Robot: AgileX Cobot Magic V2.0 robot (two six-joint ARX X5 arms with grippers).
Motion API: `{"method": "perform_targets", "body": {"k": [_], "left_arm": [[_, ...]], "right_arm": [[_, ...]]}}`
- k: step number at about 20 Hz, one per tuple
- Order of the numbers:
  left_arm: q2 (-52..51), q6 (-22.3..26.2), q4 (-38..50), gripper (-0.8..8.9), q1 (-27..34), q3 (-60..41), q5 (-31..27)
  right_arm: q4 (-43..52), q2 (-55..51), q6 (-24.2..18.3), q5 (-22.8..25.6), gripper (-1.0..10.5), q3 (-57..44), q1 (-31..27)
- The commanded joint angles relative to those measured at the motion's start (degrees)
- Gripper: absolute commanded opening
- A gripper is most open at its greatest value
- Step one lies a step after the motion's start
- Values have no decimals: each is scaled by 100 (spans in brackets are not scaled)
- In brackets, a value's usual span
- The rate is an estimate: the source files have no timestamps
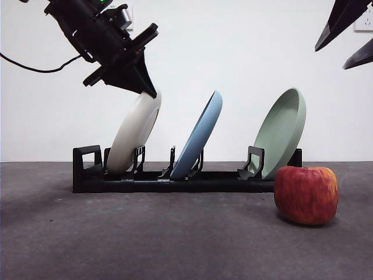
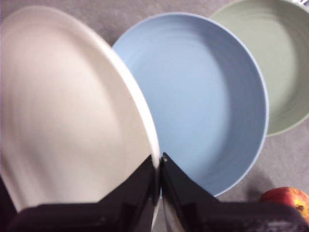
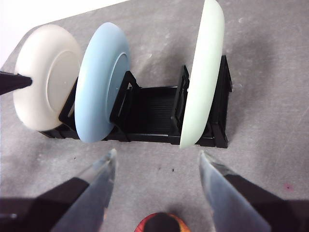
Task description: Take the yellow plate from the plate rack,put the plate on the table,take the apple from the table,put the apple in the plate
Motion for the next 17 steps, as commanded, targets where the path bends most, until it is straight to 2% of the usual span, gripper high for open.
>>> {"method": "perform_targets", "body": {"k": [1, 6, 12, 13, 14, 17], "left_arm": [[-234, 120, -227, -8, -22, -4, -57], [-1217, 420, -1209, -8, -315, -4, -63], [-2675, 420, -2260, -8, -1047, -4, -177], [-2839, 444, -2505, -8, -1233, -4, -385], [-2975, 560, -2835, -8, -1537, -4, -769], [-3053, 501, -3445, -8, -2592, -20, -1976]], "right_arm": [[28, 20, -48, 4, 288, 22, 7], [28, 20, -48, 4, 288, 22, 7], [31, 20, -48, 13, 287, 22, 7], [31, 20, -48, 15, 285, 22, 7], [31, 20, -48, 15, 285, 22, 7], [31, 20, -48, 20, 285, 22, 4]]}}
